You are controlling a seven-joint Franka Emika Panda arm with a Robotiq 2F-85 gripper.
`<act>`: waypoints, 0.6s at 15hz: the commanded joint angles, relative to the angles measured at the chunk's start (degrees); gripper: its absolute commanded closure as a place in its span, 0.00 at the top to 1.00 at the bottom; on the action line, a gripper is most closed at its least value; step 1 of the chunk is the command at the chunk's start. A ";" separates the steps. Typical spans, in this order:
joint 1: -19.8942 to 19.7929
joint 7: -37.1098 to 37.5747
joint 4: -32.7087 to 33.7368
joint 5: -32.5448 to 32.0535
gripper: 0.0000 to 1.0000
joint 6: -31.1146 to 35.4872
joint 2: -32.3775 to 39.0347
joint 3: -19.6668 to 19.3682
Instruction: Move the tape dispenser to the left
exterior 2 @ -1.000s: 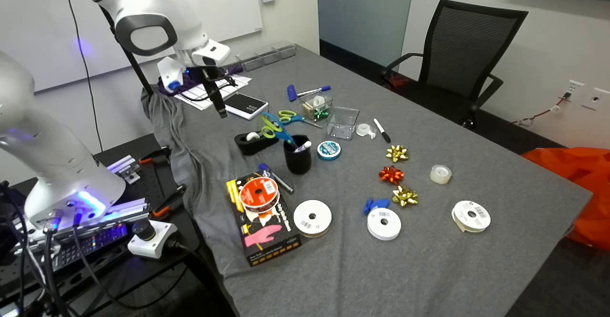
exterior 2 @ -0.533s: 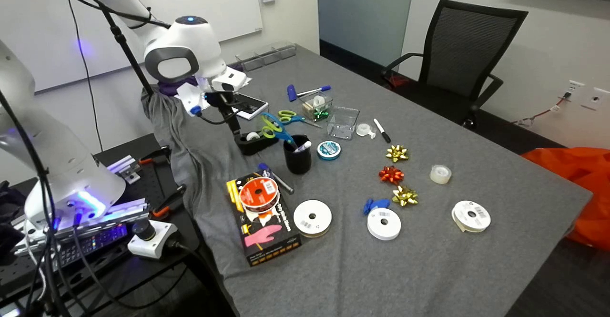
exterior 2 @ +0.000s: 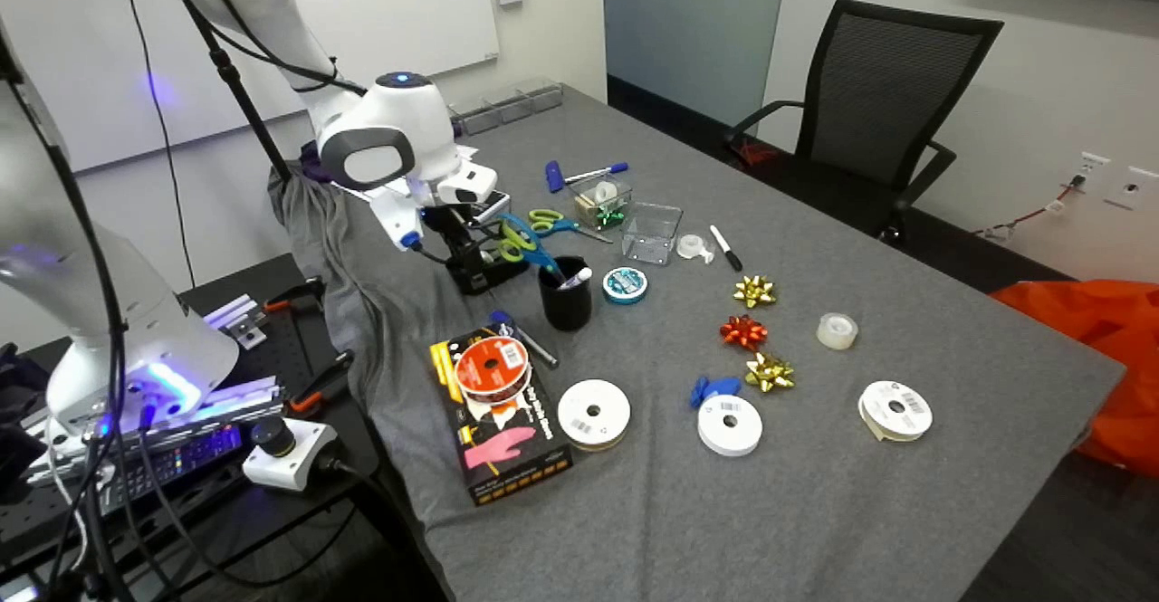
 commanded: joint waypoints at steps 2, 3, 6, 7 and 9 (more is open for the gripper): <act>-2.45 -0.93 2.59 -2.64 0.75 3.82 5.47 1.19; -2.79 -0.83 2.77 -2.65 0.74 4.33 5.93 1.55; -3.92 -0.89 2.93 -2.28 0.53 4.64 6.22 3.00; -4.38 -1.02 2.74 -2.11 0.45 4.70 5.80 3.60; -5.70 -1.50 1.94 -1.75 0.43 4.89 4.86 4.96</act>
